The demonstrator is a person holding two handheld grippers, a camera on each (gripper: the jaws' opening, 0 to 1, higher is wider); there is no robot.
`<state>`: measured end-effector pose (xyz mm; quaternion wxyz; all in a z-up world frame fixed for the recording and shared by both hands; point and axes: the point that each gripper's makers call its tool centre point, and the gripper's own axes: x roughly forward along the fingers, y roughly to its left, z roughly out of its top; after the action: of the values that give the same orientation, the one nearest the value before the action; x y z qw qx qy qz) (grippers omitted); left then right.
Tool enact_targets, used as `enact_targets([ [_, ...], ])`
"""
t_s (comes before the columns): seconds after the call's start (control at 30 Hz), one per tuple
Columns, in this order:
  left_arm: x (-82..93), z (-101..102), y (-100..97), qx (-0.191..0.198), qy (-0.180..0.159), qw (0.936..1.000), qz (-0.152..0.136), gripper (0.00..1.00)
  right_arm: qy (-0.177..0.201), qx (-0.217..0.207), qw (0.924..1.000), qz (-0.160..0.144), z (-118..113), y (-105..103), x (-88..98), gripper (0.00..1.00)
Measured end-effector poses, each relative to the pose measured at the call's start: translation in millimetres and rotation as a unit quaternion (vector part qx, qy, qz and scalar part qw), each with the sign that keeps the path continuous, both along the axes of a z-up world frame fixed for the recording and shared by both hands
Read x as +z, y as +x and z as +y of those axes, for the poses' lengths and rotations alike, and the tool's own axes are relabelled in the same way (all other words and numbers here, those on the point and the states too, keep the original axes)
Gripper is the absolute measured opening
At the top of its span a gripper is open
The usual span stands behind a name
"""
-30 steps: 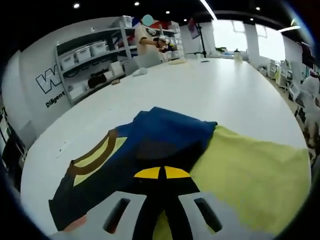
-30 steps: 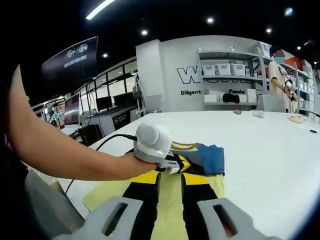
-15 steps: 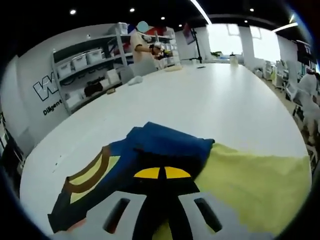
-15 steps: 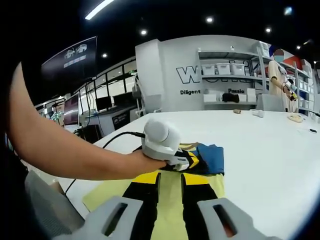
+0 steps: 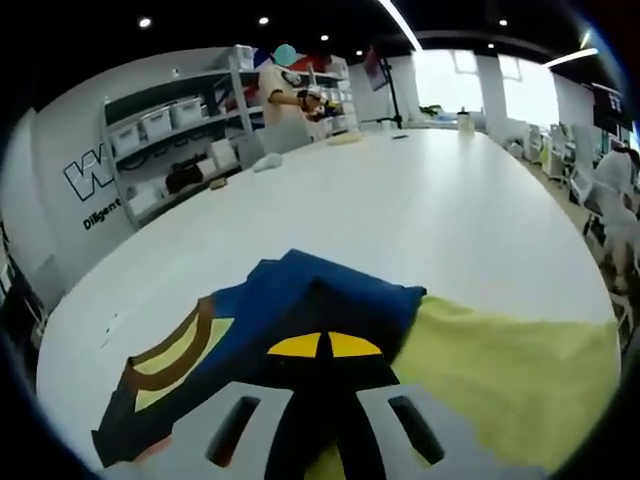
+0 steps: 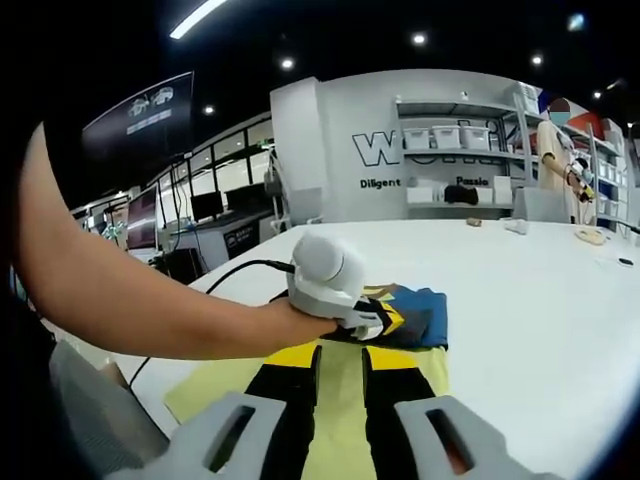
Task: Fold the garment on the visible template until the final outline fits inside the template.
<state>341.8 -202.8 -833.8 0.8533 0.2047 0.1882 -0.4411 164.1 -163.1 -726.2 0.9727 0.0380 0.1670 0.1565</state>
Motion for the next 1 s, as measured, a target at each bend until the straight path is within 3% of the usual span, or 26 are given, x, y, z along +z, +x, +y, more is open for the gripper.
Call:
enact_targets([
  [0.3, 7.7, -0.6, -3.7, -0.001, -0.007, 1.0000, -0.002, 0.01, -0.004, 0.001, 1.0000, -0.002, 0.9, -0.7, 0.3, 0.14],
  [0.53, 11.1, 3.6, -3.7, 0.007, -0.008, 0.9999, -0.002, 0.14, -0.006, 0.002, 1.0000, -0.004, 1.5, -0.8, 1.3, 0.14],
  [1.0, 28.5, 20.8, 5.1, 0.055, -0.044, 0.9974, -0.014, 0.62, -0.012, 0.006, 0.9999, -0.005, 3.7, -0.8, 1.3, 0.14],
])
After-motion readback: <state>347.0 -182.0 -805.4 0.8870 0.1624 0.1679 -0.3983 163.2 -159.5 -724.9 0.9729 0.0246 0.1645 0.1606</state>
